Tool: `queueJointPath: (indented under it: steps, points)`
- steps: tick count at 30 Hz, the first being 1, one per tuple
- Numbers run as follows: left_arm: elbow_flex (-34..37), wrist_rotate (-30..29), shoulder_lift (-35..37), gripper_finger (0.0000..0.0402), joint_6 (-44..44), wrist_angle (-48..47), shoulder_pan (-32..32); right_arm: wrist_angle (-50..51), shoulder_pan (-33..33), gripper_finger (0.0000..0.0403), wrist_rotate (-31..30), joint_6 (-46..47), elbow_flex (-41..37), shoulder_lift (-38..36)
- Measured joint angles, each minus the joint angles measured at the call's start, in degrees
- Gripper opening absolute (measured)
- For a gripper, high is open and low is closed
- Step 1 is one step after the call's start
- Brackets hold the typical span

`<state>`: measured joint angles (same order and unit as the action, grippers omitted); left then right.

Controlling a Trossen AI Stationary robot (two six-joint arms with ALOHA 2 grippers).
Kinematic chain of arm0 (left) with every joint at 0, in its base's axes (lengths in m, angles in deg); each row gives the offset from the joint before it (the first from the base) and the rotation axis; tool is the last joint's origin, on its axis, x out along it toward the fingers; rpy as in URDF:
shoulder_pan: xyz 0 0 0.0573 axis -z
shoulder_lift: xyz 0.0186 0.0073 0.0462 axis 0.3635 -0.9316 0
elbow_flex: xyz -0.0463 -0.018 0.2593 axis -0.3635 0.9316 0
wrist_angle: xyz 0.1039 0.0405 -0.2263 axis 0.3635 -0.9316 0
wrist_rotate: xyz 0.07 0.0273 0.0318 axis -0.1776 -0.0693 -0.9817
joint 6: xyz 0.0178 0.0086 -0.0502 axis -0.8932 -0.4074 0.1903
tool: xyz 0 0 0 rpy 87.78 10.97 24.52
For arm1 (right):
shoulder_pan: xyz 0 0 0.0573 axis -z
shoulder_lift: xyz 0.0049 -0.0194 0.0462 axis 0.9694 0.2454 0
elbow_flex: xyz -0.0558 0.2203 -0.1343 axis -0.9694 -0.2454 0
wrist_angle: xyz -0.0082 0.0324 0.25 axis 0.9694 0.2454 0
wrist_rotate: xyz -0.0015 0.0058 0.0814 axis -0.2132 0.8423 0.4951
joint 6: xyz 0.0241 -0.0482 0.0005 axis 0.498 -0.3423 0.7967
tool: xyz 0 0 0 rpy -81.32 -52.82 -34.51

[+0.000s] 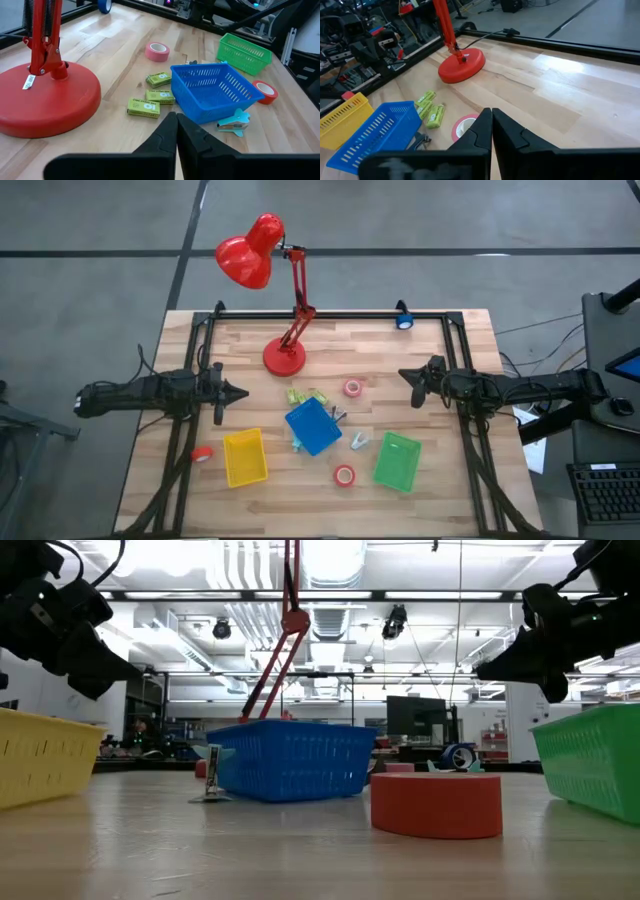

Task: Pick and place Stapler, Stapler remover, tape

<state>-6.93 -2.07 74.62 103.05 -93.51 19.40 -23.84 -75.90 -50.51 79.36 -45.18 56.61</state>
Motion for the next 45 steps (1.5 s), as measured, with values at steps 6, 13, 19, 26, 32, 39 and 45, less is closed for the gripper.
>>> queueJointPath:
  steps: [6,13,19,26,32,39,45]
  points:
    - [0.0,0.0,0.0,0.0007,0.0,0.0,0.0,0.0,0.0,0.0009,0.0,0.0,0.0,0.0]
    - [0.0,0.0,0.0,0.0007,0.0,0.0,0.0,0.0,0.0,0.0009,0.0,0.0,0.0,0.0]
    - [0.0,0.0,0.0,0.0007,0.0,0.0,0.0,0.0,0.0,0.0009,0.0,0.0,0.0,0.0]
    - [0.0,0.0,0.0,0.0007,0.0,0.0,0.0,0.0,0.0,0.0009,0.0,0.0,0.0,0.0]
    - [0.0,0.0,0.0,0.0007,0.0,0.0,0.0,-0.9,0.0,0.0009,0.0,0.0,0.0,0.0]
    - [0.0,0.0,0.0,0.0007,0.0,0.0,0.0,-9.4,0.0,0.0009,0.0,0.0,0.0,0.1]
    - [0.0,0.0,0.0,0.0007,0.0,0.0,0.0,-27.2,0.3,0.0009,-2.1,17.4,0.1,3.7]
